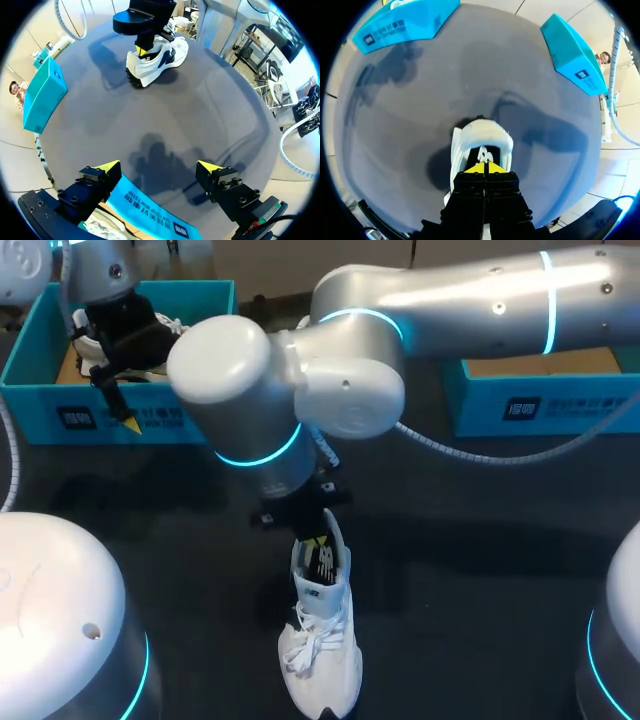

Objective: Take the shoe out of the shoebox, open the shoe tongue, remove and reinsert the insole, then place the shoe into the shoebox

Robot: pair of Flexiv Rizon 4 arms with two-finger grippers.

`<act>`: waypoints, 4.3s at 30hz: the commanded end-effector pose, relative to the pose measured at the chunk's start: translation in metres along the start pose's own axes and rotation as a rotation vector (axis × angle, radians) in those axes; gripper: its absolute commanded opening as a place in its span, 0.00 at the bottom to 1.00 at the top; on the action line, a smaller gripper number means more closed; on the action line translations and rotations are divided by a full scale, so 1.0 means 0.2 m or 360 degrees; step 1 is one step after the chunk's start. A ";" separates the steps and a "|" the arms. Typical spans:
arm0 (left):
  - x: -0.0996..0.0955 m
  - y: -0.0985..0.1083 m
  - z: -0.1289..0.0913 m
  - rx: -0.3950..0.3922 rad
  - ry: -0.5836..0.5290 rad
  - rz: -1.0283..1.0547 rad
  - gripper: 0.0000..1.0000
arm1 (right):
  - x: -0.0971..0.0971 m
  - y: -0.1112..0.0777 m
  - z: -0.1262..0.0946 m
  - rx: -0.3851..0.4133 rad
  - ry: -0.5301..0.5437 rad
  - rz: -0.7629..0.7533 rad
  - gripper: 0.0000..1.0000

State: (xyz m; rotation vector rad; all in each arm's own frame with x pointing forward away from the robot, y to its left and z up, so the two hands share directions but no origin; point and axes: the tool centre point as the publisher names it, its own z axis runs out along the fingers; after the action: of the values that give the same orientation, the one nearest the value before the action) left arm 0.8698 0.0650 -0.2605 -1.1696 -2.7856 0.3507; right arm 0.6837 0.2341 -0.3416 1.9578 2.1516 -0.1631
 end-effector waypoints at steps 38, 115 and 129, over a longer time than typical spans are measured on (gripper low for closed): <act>0.00 0.00 0.00 -0.0003 0.0001 0.0000 1.00 | -0.08 -0.02 0.29 0.0111 -0.0297 0.0306 0.00; 0.00 0.00 0.00 -0.0003 0.0001 0.0000 1.00 | -0.06 -0.01 0.30 0.0070 -0.0426 0.0251 0.00; 0.00 0.00 0.00 -0.0003 0.0001 0.0000 1.00 | -0.02 0.00 0.24 0.0033 -0.0210 0.0216 0.00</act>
State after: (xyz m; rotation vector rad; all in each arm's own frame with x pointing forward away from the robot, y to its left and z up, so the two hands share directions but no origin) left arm 0.8698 0.0650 -0.2605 -1.1696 -2.7856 0.3506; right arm 0.6956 0.2230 -0.3981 1.8944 2.0843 -0.3589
